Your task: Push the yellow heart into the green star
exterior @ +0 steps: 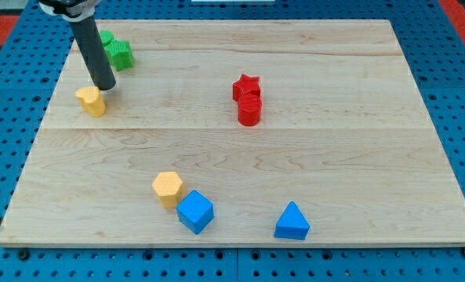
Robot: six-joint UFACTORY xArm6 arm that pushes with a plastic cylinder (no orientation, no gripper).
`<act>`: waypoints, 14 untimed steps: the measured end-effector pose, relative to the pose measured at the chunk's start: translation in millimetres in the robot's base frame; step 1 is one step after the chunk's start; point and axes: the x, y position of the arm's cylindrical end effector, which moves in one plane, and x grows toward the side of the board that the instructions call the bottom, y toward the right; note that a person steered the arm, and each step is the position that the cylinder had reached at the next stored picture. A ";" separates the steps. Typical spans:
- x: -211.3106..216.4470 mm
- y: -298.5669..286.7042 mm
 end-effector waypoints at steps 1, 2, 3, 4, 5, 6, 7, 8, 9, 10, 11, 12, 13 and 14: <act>52.1 49.8; 78.5 21.8; 64.7 -44.0; 11.5 -50.3; -3.3 -57.5; 1.7 -27.1; 38.4 30.8; 53.0 52.9; 89.4 27.7; 81.0 92.9; 59.4 104.3; 12.2 74.4; -29.2 63.3; -13.5 98.3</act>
